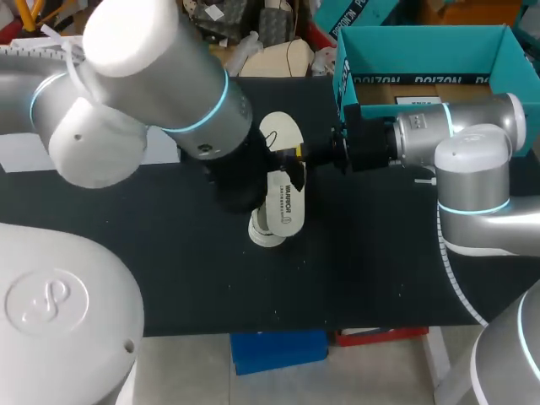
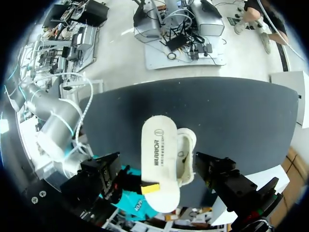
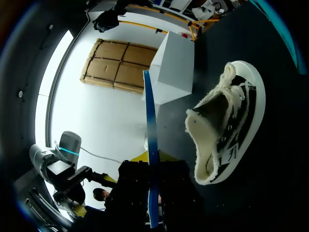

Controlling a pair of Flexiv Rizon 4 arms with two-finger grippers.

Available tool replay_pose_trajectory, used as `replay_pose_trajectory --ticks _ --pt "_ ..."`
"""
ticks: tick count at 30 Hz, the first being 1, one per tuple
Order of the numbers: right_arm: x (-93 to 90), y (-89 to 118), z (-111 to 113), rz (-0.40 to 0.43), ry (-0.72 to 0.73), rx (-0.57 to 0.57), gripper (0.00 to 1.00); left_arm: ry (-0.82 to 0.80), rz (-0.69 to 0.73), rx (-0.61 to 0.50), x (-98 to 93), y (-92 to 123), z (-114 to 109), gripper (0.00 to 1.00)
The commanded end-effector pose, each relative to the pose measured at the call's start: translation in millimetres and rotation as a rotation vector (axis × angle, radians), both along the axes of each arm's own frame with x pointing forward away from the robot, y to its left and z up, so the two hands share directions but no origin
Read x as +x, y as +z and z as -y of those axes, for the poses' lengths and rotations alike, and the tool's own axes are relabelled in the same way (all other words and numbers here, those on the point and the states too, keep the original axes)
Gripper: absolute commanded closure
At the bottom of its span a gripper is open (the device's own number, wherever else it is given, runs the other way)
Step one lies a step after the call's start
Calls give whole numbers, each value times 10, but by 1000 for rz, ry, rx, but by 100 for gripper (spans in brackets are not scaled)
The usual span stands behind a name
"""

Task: Take the shoe out of the shoebox, open the shoe tongue, remove and reinsert the insole, then place the shoe into the shoebox

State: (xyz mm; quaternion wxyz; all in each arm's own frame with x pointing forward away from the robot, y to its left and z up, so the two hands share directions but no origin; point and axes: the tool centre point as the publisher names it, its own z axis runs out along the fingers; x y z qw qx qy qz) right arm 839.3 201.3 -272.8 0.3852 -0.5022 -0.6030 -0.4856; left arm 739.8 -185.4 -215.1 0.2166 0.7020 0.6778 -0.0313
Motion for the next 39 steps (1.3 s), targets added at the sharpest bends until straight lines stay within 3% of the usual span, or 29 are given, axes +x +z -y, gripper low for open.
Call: replay_pose_trajectory --ticks 1,13,19,28,39 --pt "0 -2 -11 0 -2 -1 100 91 -13 361 11 -44 101 0" --pt "0 -2 -11 0 -2 -1 100 109 -71 345 32 -205 154 0" --pt "0 -2 -11 0 -2 -1 100 109 -66 337 157 -166 173 0" --pt "0 -2 -11 0 -2 -1 100 125 -46 331 533 -62 157 0" --pt "0 -2 -11 0 -2 -1 100 137 -25 321 1185 -4 124 0"
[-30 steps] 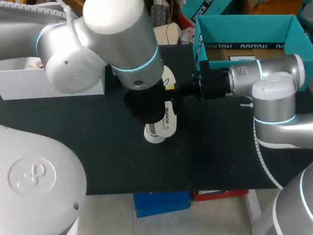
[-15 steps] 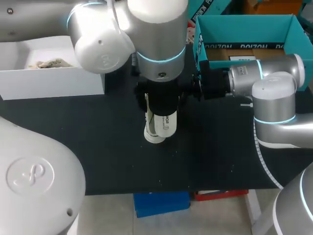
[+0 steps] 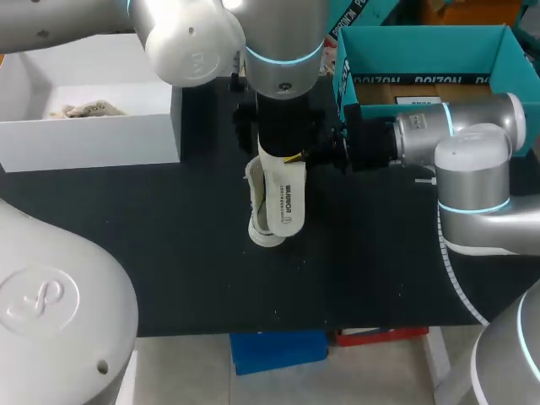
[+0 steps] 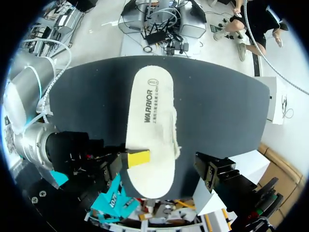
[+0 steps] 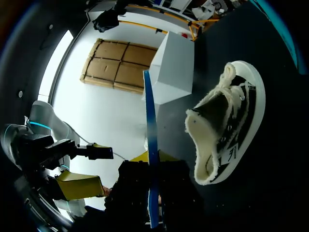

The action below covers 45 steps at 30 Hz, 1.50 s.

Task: Take the shoe out of the shoebox, open the shoe tongue, remove and reinsert the insole, then place the shoe into the shoebox

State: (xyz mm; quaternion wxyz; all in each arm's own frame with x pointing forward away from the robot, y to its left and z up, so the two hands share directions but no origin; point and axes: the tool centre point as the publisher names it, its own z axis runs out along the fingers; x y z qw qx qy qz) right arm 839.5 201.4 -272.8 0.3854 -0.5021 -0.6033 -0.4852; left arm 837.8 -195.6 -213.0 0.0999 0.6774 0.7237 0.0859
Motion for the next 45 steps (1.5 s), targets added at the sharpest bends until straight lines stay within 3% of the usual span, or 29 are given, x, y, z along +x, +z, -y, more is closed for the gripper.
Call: replay_pose_trajectory --ticks 1,7,16,22,30,38,45 --pt "-3 -2 -11 1 -2 -1 100 0 -9 -5 272 -23 17 0" --pt "-3 -2 -11 1 -2 -1 100 2 10 -14 630 18 8 0" --pt "-3 -2 -11 1 -2 -1 100 9 24 -28 1017 10 48 0" --pt "-3 -2 -11 1 -2 -1 100 14 20 -47 1025 17 55 0" --pt "-3 -2 -11 1 -2 -1 100 10 34 -63 689 112 -9 0" --pt "-3 -2 -11 1 -2 -1 100 -10 56 -44 110 193 -121 0" --pt "-3 -2 -11 1 -2 -1 100 -21 45 -49 -383 117 -197 0"
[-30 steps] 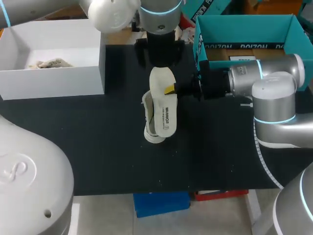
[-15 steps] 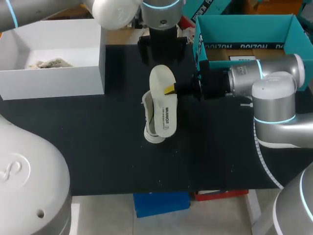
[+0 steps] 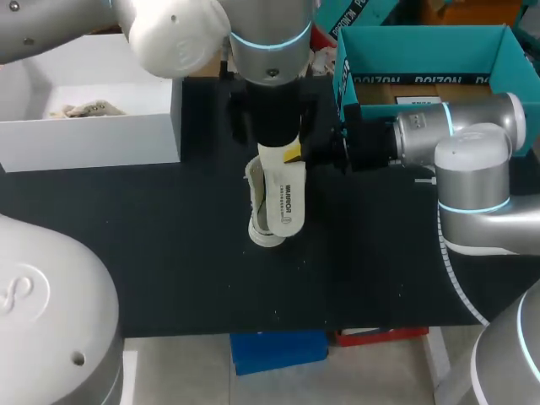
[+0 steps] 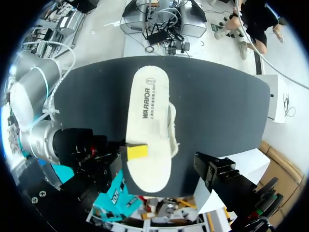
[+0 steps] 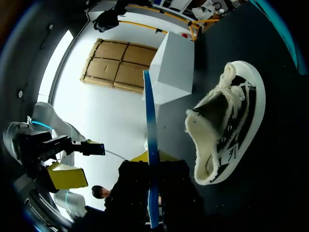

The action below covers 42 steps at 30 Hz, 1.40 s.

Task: Take the shoe out of the shoebox, open the shoe tongue, remove and reinsert the insole, then place the shoe into the shoebox

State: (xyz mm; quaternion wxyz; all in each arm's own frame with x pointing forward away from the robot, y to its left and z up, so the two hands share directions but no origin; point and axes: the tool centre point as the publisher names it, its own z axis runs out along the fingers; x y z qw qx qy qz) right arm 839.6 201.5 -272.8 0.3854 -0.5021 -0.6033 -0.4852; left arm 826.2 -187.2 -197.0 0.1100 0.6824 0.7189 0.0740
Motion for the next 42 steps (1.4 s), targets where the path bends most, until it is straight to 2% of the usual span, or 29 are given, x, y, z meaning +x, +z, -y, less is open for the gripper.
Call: replay_pose_trajectory --ticks 1,8,11,14,17,24,25,42 --pt "-3 -2 -10 1 -2 -1 100 -3 35 -30 -327 -68 -124 0" --pt "-3 -2 -10 1 -2 -1 100 -15 -1 -73 -641 -235 -170 0" --pt "-3 -2 -10 1 -2 -1 100 -37 -21 -161 -742 -296 -187 0" --pt "-3 -2 -10 1 -2 -1 100 -80 -38 -360 -794 -301 -242 0" --pt "-3 -2 -10 1 -2 -1 100 -96 24 -533 -824 -288 -338 0" --pt "-3 -2 -10 1 -2 -1 100 -21 63 -826 -774 -378 -635 0" --pt "-3 -2 -10 1 -2 -1 100 -22 69 -796 -771 -386 -649 0" --pt "-3 -2 -10 1 -2 -1 100 -22 69 -796 -771 -386 -649 0"
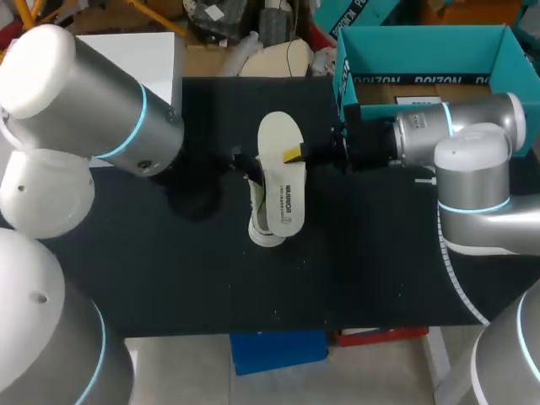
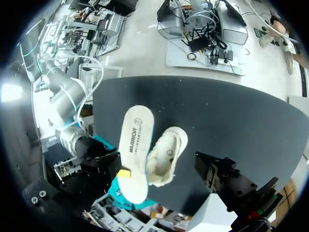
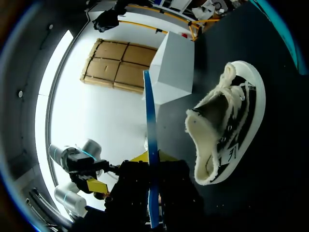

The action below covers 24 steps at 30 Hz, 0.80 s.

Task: Take the shoe out of the shoebox, open the shoe tongue, remove and reinsert the insole, then place the shoe into the shoebox

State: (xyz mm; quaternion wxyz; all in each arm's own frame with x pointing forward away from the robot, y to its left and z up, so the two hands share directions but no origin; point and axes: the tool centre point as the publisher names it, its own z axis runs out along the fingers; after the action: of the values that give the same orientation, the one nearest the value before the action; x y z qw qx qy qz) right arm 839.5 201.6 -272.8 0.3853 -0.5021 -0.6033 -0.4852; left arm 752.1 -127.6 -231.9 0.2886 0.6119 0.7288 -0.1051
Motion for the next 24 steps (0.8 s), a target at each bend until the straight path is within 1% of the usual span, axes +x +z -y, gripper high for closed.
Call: replay_pose_trajectory --ticks 1,7,8,9,13,16,22,24 --pt "-3 -3 -9 0 -2 -1 100 -57 70 -270 -30 -38 -54 0" --pt "-3 -3 -9 0 -2 -1 100 -57 70 -270 -30 -38 -54 0" --pt "-3 -3 -9 0 -2 -1 100 -73 35 -345 -38 -47 -45 0" --pt "-3 -3 -9 0 -2 -1 100 -76 39 -412 -27 -54 -52 0" --pt "-3 -3 -9 0 -2 -1 100 -77 17 -561 40 -155 -112 0" --pt "-3 -3 -9 0 -2 -1 100 -91 37 -636 47 -211 -154 0" --pt "-3 -3 -9 0 -2 -1 100 -104 9 -763 104 -275 -191 0" --pt "-3 -3 -9 0 -2 -1 100 -112 4 -765 120 -292 -186 0"
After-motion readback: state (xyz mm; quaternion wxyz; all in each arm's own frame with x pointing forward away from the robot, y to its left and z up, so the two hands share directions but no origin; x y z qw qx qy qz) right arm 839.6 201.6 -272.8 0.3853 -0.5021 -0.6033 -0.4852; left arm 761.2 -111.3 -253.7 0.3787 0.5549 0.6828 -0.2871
